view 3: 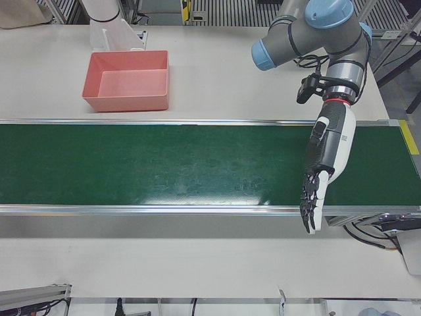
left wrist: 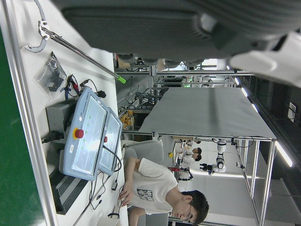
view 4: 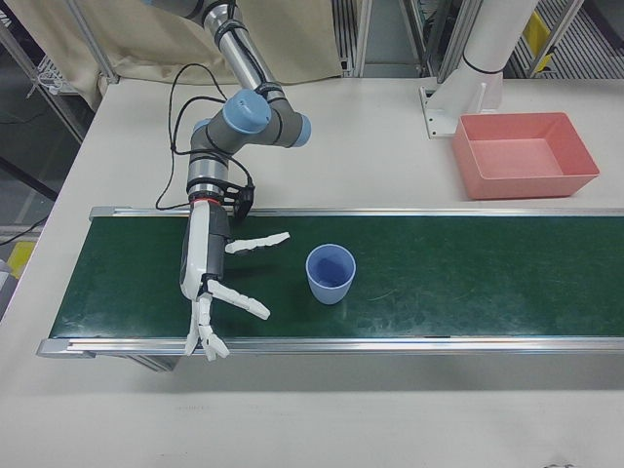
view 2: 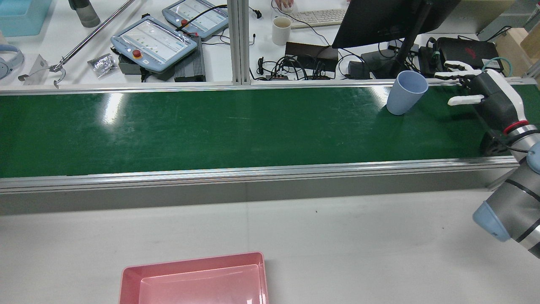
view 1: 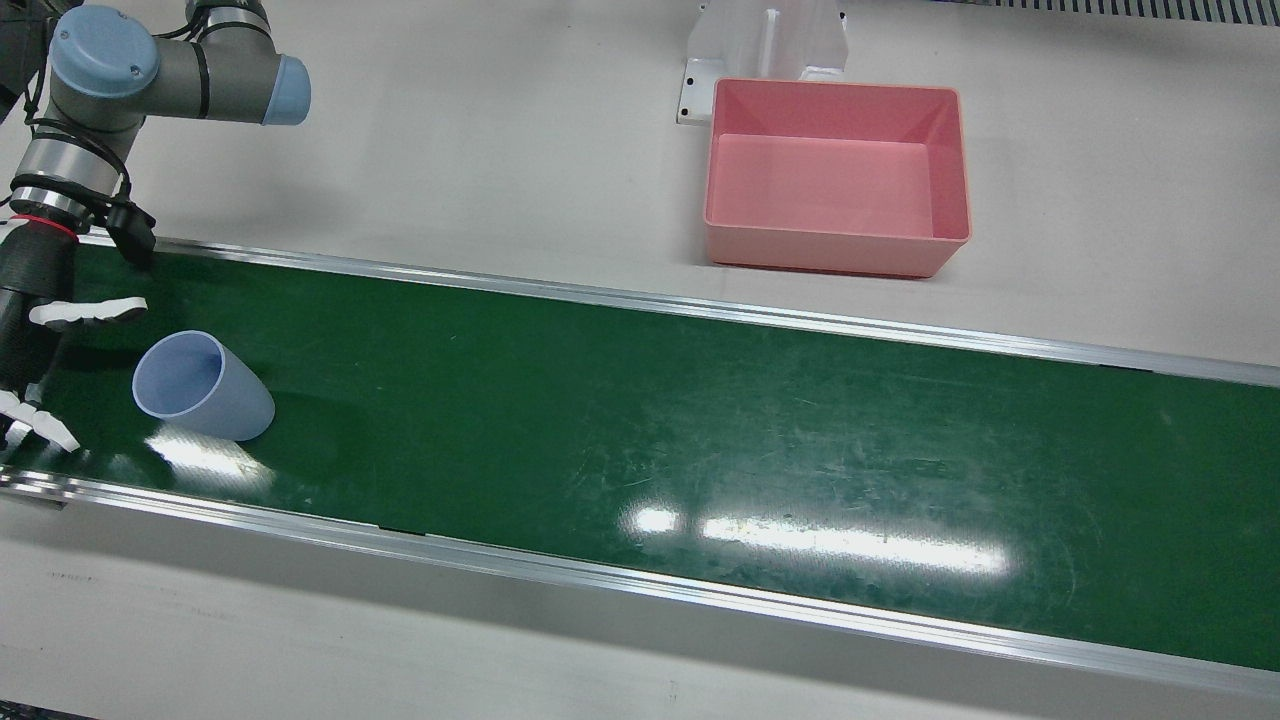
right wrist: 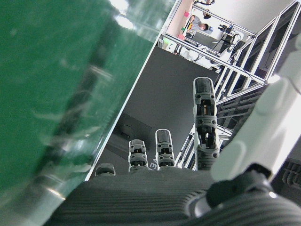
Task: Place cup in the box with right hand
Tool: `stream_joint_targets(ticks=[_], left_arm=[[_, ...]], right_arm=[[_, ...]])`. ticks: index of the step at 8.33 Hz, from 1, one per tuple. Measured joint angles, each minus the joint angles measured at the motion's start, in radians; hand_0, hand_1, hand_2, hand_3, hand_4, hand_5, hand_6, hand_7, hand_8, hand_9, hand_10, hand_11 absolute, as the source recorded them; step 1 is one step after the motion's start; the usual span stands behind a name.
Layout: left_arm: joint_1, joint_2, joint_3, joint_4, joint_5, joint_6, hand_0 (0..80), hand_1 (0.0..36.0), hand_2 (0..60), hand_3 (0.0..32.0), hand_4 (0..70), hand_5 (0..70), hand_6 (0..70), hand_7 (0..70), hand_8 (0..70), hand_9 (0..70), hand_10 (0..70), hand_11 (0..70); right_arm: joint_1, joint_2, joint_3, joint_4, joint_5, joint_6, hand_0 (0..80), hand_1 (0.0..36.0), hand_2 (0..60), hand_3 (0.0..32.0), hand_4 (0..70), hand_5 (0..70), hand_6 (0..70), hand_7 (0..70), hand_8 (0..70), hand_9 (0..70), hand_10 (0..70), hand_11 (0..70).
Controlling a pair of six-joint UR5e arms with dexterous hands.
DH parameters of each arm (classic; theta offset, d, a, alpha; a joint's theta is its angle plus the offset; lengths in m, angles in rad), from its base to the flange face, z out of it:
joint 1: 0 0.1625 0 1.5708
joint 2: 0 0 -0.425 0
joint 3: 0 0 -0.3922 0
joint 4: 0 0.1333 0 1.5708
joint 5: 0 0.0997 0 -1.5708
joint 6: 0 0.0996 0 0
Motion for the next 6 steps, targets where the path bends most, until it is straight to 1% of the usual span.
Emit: stream_joint_targets(ticks=[4,6], left_arm=[[0.000,0.000,0.000,0.000,0.000,0.000,0.0,0.0,0.0,0.0,0.0,0.0,0.0,0.0,0.0,0.0,0.0,0.0],[0.000,0.000,0.000,0.000,0.000,0.000,0.0,0.0,0.0,0.0,0.0,0.0,0.0,0.0,0.0,0.0,0.0,0.0]], right_arm=[[-0.001,0.000,-0.002,0.000,0.000,-0.003,45.5,2.8,3.2,9.6,41.2,1.6,3.7,27.7,7.7,12.8,0.0,0.0],[-0.001,0.000,-0.002,0.000,0.000,-0.004,45.6,2.8,2.6,9.8,40.6,1.6,3.7,27.4,7.8,12.8,0.0,0.0]])
